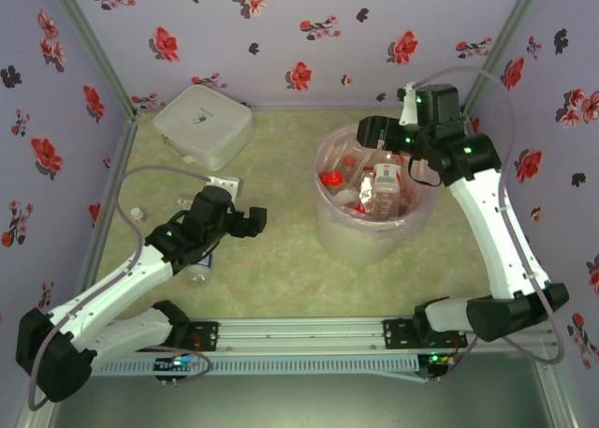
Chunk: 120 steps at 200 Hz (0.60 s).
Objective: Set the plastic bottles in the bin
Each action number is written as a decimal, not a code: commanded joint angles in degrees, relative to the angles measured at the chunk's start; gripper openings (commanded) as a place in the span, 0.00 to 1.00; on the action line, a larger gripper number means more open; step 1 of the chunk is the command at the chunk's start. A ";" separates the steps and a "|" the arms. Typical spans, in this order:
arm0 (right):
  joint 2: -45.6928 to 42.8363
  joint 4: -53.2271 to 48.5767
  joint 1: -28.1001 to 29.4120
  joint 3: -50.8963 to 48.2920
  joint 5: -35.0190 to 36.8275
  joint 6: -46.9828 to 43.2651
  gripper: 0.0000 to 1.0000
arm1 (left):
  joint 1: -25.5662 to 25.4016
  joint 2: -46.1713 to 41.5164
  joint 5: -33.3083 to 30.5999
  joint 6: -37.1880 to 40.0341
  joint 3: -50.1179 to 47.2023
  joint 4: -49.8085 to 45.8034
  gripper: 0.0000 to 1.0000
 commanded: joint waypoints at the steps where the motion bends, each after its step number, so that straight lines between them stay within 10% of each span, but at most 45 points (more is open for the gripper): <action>1: -2.82 -3.18 0.73 2.82 0.15 -3.16 0.86 | 1.15 -1.60 -1.89 -2.14 2.05 -5.01 1.00; 70: -3.08 -8.60 18.93 7.31 0.04 -12.70 0.55 | 6.33 -5.96 -2.71 -10.62 -0.62 -18.26 1.00; 120: -0.31 -10.08 22.13 4.74 1.80 -13.99 0.41 | 7.18 -7.97 -4.90 -15.86 -2.61 -23.79 1.00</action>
